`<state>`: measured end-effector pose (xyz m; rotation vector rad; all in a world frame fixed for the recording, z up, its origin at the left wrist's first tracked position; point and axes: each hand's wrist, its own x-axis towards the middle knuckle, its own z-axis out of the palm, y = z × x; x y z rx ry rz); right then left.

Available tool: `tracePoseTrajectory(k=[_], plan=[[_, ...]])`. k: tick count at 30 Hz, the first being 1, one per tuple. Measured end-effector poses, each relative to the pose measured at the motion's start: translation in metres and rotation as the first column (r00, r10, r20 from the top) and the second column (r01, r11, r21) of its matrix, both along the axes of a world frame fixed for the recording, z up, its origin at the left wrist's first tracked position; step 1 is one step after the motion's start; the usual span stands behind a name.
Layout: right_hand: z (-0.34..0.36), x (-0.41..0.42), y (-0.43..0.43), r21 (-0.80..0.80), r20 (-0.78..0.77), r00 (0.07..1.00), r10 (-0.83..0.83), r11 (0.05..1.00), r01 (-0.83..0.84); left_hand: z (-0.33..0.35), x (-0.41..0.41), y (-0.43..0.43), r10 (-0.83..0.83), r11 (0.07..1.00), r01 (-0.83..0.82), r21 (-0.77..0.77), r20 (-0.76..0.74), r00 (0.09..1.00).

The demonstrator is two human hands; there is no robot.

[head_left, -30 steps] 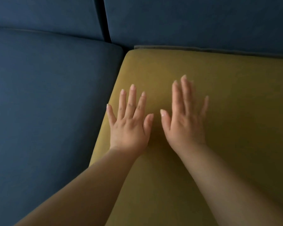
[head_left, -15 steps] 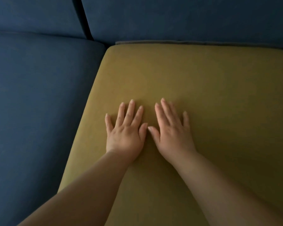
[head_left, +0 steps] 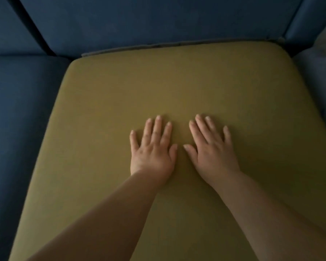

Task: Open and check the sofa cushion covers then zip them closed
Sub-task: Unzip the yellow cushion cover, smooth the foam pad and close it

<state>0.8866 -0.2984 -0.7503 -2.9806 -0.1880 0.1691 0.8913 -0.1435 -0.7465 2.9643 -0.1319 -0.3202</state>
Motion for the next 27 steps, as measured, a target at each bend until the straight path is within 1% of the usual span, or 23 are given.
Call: tracePoseTrajectory(k=[1, 2, 4, 5, 6, 8, 9, 11, 13, 14, 15, 16, 18, 19, 25, 27], plan=[[-0.002, -0.002, -0.012, 0.032, 0.025, 1.0, -0.008, 0.999, 0.007, -0.002, 0.0, -0.011, 0.024, 1.0, -0.023, 0.013, -0.016, 1.0], [0.002, -0.001, -0.023, 0.071, 0.077, 0.996, -0.052, 0.996, 0.046, 0.0, 0.002, -0.024, 0.026, 1.0, -0.026, -0.003, -0.006, 1.0], [0.013, 0.0, -0.048, 0.101, 0.197, 0.968, -0.154, 0.986, 0.136, 0.008, 0.001, -0.054, -0.043, 0.997, 0.046, -0.066, 0.048, 0.998], [0.015, -0.001, -0.062, 0.078, 0.213, 0.96, -0.179, 0.983, 0.166, 0.009, -0.001, -0.07, -0.077, 0.993, 0.082, -0.081, 0.066, 0.995], [0.012, -0.005, -0.075, 0.048, 0.171, 0.968, -0.185, 0.983, 0.18, 0.006, -0.002, -0.084, -0.102, 0.991, 0.107, -0.079, 0.064, 0.993], [0.001, -0.013, -0.095, -0.011, 0.012, 0.989, -0.148, 0.989, 0.148, -0.003, -0.002, -0.105, -0.116, 0.993, 0.116, -0.015, -0.015, 0.993], [-0.004, -0.016, -0.102, -0.002, -0.008, 0.992, -0.124, 0.992, 0.124, -0.005, -0.001, -0.112, -0.102, 0.994, 0.103, 0.021, -0.047, 0.994], [0.002, -0.012, -0.114, 0.049, 0.071, 0.985, -0.155, 0.987, 0.151, 0.0, 0.007, -0.127, -0.092, 0.996, 0.093, 0.008, -0.035, 0.995], [0.018, -0.008, -0.13, 0.077, 0.201, 0.951, -0.237, 0.971, 0.225, 0.013, 0.01, -0.148, -0.139, 0.989, 0.141, -0.053, 0.03, 0.99], [0.019, -0.01, -0.142, 0.071, 0.222, 0.935, -0.277, 0.961, 0.268, 0.016, 0.01, -0.161, -0.161, 0.983, 0.165, -0.077, 0.055, 0.985], [0.016, -0.013, -0.157, 0.052, 0.197, 0.931, -0.308, 0.951, 0.304, 0.014, 0.01, -0.174, -0.179, 0.979, 0.184, -0.089, 0.056, 0.982], [0.009, -0.017, -0.17, 0.016, 0.134, 0.936, -0.326, 0.945, 0.327, 0.01, 0.007, -0.186, -0.195, 0.977, 0.197, -0.08, 0.036, 0.98], [-0.008, -0.026, -0.186, -0.033, 0.003, 0.944, -0.331, 0.943, 0.331, -0.005, 0.002, -0.2, -0.222, 0.975, 0.222, -0.008, -0.016, 0.975], [-0.014, -0.029, -0.19, -0.038, -0.023, 0.945, -0.327, 0.945, 0.326, -0.011, 0.0, -0.203, -0.223, 0.975, 0.223, 0.022, -0.022, 0.975], [-0.022, -0.025, -0.191, 0.021, 0.045, 0.942, -0.333, 0.943, 0.333, -0.016, 0.0, -0.205, -0.209, 0.976, 0.209, 0.053, 0.0, 0.978], [-0.025, -0.027, -0.191, 0.025, 0.034, 0.944, -0.329, 0.944, 0.328, -0.016, -0.001, -0.206, -0.201, 0.977, 0.201, 0.069, -0.006, 0.98]])
